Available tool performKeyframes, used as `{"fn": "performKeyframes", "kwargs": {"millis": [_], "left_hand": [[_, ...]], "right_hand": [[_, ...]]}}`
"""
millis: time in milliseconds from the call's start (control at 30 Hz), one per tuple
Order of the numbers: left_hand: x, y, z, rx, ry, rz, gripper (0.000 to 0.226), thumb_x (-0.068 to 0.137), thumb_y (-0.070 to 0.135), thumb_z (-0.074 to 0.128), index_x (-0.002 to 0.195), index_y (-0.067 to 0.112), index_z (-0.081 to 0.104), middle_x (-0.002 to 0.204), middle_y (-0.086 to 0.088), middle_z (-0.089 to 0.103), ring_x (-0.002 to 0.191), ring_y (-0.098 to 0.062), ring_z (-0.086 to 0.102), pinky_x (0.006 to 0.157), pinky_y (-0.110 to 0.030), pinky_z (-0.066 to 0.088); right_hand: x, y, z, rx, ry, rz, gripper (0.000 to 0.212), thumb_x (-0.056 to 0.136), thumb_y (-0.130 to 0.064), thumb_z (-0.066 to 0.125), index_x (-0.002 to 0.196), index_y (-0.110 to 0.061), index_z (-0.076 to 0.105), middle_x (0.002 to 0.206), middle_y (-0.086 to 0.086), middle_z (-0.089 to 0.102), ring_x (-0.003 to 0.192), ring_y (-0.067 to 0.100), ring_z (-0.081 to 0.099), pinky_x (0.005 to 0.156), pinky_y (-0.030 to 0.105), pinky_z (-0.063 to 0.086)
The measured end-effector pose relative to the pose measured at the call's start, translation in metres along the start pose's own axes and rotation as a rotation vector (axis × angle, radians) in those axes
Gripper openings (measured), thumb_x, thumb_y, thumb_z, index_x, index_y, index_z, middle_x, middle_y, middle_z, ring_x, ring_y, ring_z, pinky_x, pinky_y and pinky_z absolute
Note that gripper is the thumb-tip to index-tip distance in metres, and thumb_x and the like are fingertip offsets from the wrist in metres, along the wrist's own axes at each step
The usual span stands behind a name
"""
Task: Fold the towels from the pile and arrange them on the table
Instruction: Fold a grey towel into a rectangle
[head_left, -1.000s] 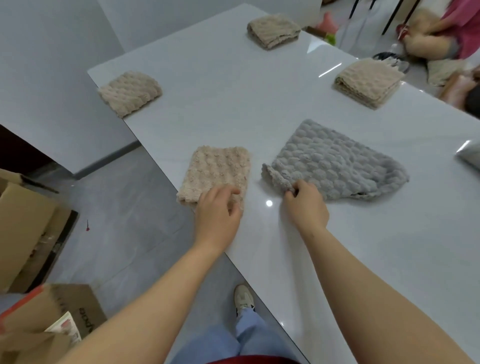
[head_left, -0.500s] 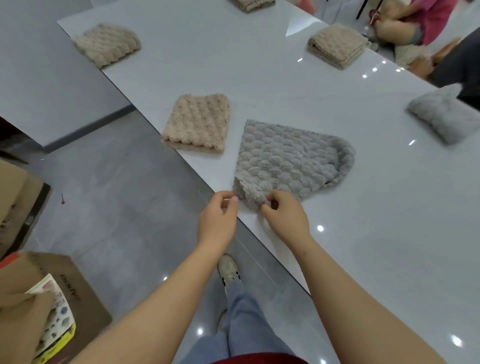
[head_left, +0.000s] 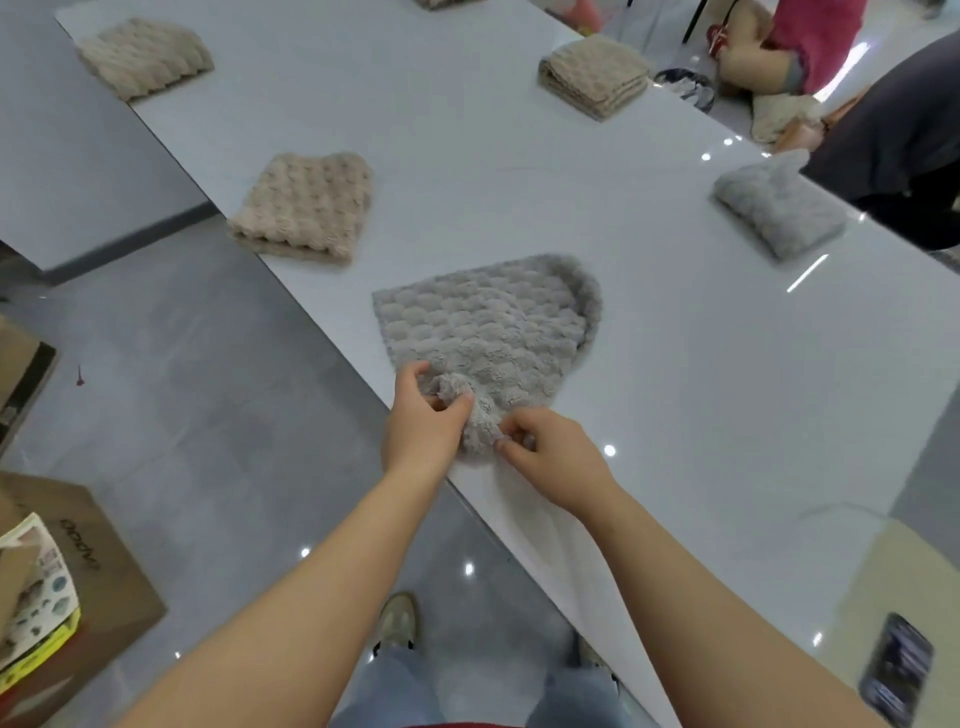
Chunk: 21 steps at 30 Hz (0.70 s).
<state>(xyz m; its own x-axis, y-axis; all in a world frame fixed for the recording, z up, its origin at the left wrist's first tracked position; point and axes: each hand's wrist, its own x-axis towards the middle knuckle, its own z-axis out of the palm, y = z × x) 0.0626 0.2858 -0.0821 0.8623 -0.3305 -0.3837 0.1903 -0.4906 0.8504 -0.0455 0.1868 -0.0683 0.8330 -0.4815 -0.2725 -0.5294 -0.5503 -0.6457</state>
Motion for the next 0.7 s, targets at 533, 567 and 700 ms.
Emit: {"fn": "performKeyframes", "kwargs": {"millis": [533,567,700], "left_hand": [[-0.105,0.008,0.129,0.002,0.301,-0.189,0.026,0.086,0.05,0.049,0.076,0.026,0.053,0.081,0.003,0.065,0.077,-0.018,0.062,0.061,-0.029,0.043],[-0.103,0.008,0.128,-0.023,0.318,-0.206,0.027,0.085,0.051,0.049,0.078,0.025,0.051,0.083,0.0,0.065,0.078,-0.021,0.062,0.065,-0.031,0.046],[-0.094,0.012,0.127,-0.052,0.331,-0.295,0.036,0.081,0.053,0.055,0.099,0.021,0.048,0.092,0.0,0.06,0.08,-0.02,0.06,0.065,-0.032,0.044]], "right_hand": [[-0.057,0.127,-0.085,-0.146,-0.113,-0.174,0.006,0.082,-0.021,0.049,0.076,-0.02,0.048,0.079,-0.007,0.048,0.075,0.016,0.046,0.058,0.027,0.032],[-0.053,0.125,-0.086,-0.155,-0.14,-0.17,0.006,0.08,-0.022,0.049,0.075,-0.02,0.048,0.079,-0.006,0.05,0.074,0.016,0.047,0.057,0.027,0.032],[-0.039,0.118,-0.096,-0.119,-0.223,-0.134,0.015,0.078,-0.029,0.047,0.076,-0.019,0.057,0.071,-0.006,0.059,0.071,0.017,0.055,0.055,0.025,0.038]]}}
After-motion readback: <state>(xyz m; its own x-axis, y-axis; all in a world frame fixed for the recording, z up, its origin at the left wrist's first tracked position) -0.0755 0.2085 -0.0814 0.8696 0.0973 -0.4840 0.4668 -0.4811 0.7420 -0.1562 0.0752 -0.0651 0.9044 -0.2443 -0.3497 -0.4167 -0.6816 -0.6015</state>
